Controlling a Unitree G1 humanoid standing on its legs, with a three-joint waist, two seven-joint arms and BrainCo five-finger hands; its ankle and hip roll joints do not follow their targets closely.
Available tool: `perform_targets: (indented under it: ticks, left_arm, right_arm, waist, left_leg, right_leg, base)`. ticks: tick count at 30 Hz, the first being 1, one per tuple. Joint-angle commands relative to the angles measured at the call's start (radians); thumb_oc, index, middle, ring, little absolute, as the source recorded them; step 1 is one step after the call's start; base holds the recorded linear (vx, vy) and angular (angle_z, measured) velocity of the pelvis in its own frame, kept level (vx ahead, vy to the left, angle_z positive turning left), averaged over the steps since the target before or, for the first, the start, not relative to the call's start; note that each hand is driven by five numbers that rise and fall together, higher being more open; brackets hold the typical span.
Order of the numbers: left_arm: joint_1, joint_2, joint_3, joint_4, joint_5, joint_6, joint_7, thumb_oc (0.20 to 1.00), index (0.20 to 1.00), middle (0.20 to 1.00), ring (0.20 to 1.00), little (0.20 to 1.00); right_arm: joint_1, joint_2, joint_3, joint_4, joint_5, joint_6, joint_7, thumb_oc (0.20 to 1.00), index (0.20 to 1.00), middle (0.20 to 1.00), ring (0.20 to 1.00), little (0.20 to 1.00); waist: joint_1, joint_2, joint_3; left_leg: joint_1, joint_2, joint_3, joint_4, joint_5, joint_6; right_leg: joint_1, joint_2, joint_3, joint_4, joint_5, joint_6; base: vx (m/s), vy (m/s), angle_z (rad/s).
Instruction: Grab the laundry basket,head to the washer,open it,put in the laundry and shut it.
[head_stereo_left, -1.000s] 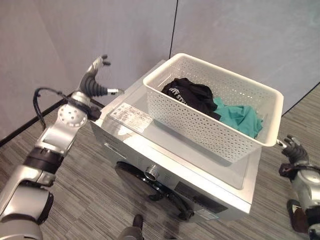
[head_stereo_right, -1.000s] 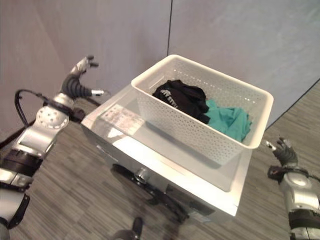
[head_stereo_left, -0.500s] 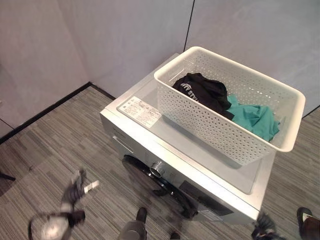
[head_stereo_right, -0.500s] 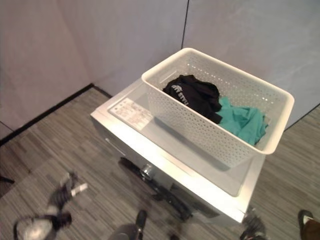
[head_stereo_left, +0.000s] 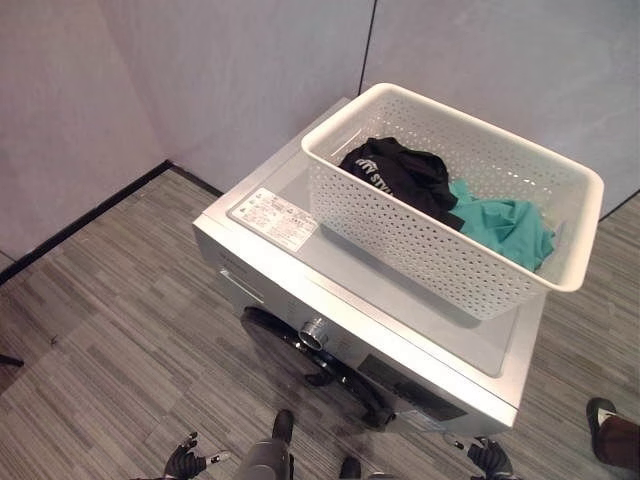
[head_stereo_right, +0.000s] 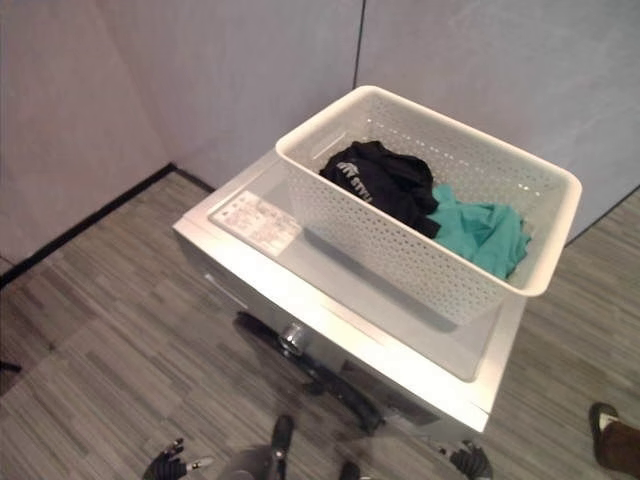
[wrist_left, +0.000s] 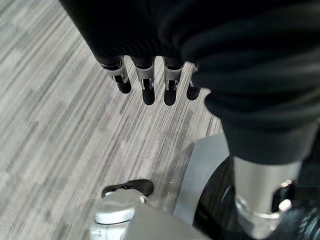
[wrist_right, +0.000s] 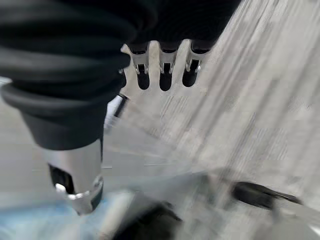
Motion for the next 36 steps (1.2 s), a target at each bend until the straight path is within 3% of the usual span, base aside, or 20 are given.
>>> perform_targets:
  ticks: [1,7,17,18,32,36]
  left_arm:
    - [0.007,0.003,-0.007,0.007,-0.001,-0.004,0.016,1.000,1.000,1.000,1.000,1.000]
    - [-0.020,-0.002,-0.041,0.033,0.051,0.013,-0.001,1.000,1.000,1.000,1.000,1.000]
    - [-0.047,-0.010,-0.091,0.033,0.105,0.018,0.014,1.000,1.000,1.000,1.000,1.000]
    - [-0.149,-0.036,-0.094,0.069,0.085,0.051,0.083,1.000,1.000,1.000,1.000,1.000]
    - [-0.137,-0.060,-0.122,0.092,0.096,0.056,0.064,1.000,1.000,1.000,1.000,1.000]
    - [-0.128,-0.049,-0.098,0.081,0.081,0.057,0.071,1.000,1.000,1.000,1.000,1.000]
  right_arm:
    - [0.039,-0.036,0.013,-0.026,0.072,0.009,0.068,1.000,1.000,1.000,1.000,1.000]
    - [0.003,-0.013,0.036,0.056,0.125,0.035,0.091,1.000,1.000,1.000,1.000,1.000]
    - [-0.024,0.000,0.114,0.068,0.035,0.054,0.065,1.000,1.000,1.000,1.000,1.000]
    - [-0.076,-0.028,0.061,0.073,0.046,0.096,0.007,1.000,1.000,1.000,1.000,1.000]
    - [-0.104,-0.028,0.099,0.067,-0.039,0.103,-0.029,1.000,1.000,1.000,1.000,1.000]
    - [-0.091,-0.039,0.137,-0.045,-0.110,0.109,-0.040,1.000,1.000,1.000,1.000,1.000]
  waist:
    - [0.012,0.045,-0.046]
    - [0.020,0.048,-0.061]
    - [0.027,0.059,-0.064]
    - [-0.109,0.068,-0.078]
    - [-0.106,0.070,-0.078]
    - [-0.098,0.081,-0.073]
  left_leg:
    - [-0.042,0.129,0.009,-0.052,0.078,-0.051]
    - [-0.031,0.125,0.006,-0.068,0.083,-0.054]
    - [-0.025,0.122,0.012,-0.079,0.082,-0.053]
    - [0.209,0.155,0.324,-0.153,-0.088,-0.094]
    - [0.197,0.177,0.330,-0.153,-0.066,-0.109]
    - [0.208,0.198,0.348,-0.153,-0.056,-0.120]
  right_leg:
    - [0.000,-0.050,0.009,0.098,-0.138,0.043]
    - [0.010,-0.050,-0.002,0.093,-0.137,0.043]
    - [0.019,-0.053,-0.005,0.079,-0.135,0.046]
    - [-0.166,-0.293,-0.095,-0.009,0.159,0.164]
    - [-0.165,-0.277,-0.091,-0.010,0.144,0.161]
    - [-0.181,-0.252,-0.065,-0.010,0.126,0.156]
  base:
    - [0.00,0.019,-0.04]
    - [0.00,0.002,-0.01]
    - [0.00,0.000,0.00]
    - [0.00,0.000,0.00]
    - [0.00,-0.055,0.10]
    - [-0.02,-0.109,-0.17]
